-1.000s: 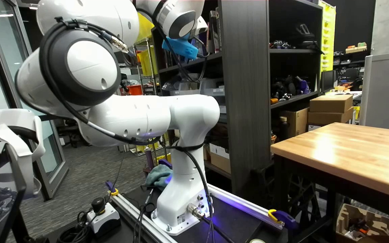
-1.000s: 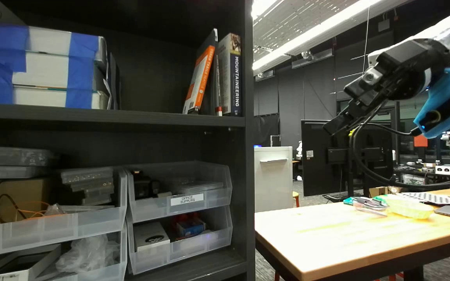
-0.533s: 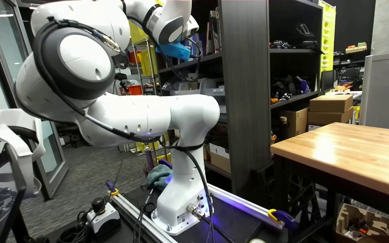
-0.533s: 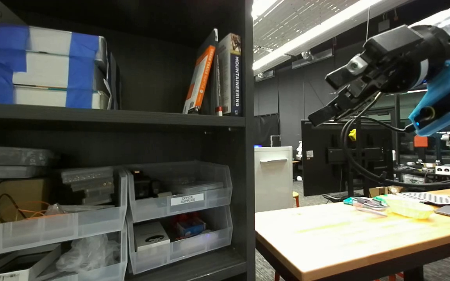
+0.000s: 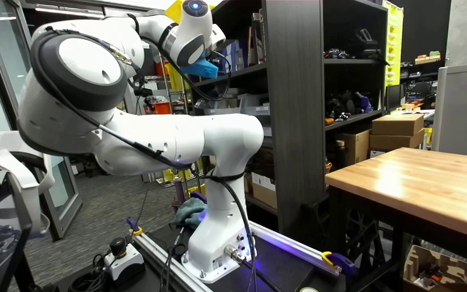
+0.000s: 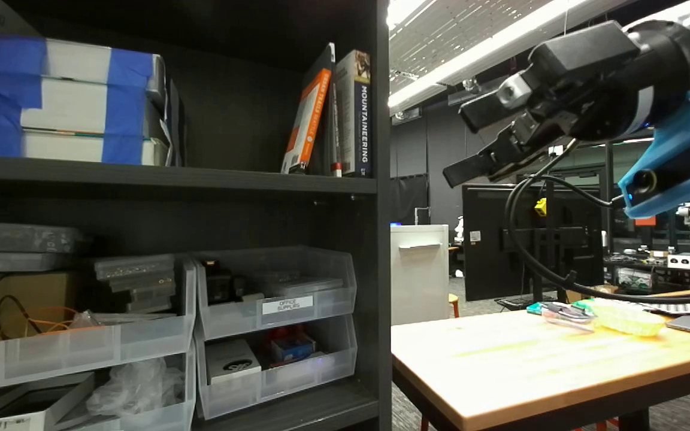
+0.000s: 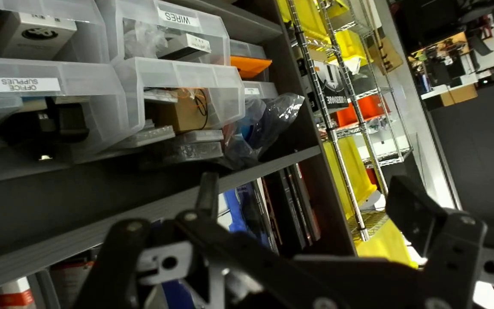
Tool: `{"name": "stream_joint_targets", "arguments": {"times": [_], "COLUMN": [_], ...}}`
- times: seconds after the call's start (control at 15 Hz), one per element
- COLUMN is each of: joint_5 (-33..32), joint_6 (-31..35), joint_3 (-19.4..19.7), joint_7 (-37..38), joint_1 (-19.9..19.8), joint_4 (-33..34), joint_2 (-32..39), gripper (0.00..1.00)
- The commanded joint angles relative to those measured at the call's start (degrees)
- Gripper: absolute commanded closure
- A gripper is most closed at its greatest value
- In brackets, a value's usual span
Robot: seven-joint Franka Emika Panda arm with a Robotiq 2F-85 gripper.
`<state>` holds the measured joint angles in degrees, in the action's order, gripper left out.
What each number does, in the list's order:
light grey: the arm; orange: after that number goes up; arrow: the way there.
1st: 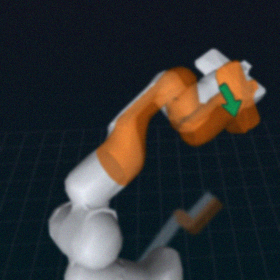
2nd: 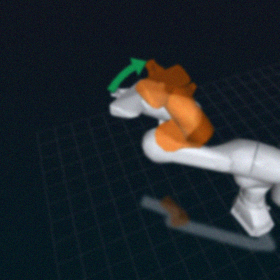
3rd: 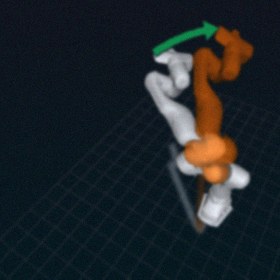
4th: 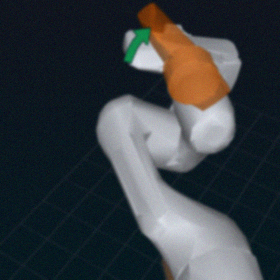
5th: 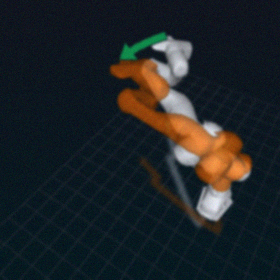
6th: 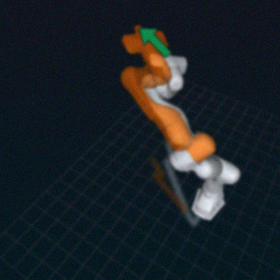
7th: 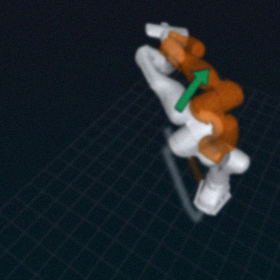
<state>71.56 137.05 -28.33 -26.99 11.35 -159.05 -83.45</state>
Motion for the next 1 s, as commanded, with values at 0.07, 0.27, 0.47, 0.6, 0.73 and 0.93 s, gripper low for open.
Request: {"name": "stream_joint_targets", "arguments": {"times": [0.07,0.27,0.47,0.6,0.73,0.93], "joint_5": [5.47,6.92,9.47,10.41,10.21,8.09], "joint_6": [11.76,19.52,25.31,28.76,32.6,37.08], "joint_3": [-6.59,-10.94,-16.75,-21.48,-26.56,-32.39], "joint_7": [-2.44,-0.06,2.34,4.91,7.78,12.57], "joint_1": [-0.05,-3.6,-9.65,-14.62,-21.04,-31.74], "joint_4": [1.13,6.72,12.69,16.77,21.12,26.97], "joint_2": [3.46,10.37,15.34,18.03,19.9,20.21], "gripper": [0.0,0.0,0.0,0.0,0.0,0.0]}}
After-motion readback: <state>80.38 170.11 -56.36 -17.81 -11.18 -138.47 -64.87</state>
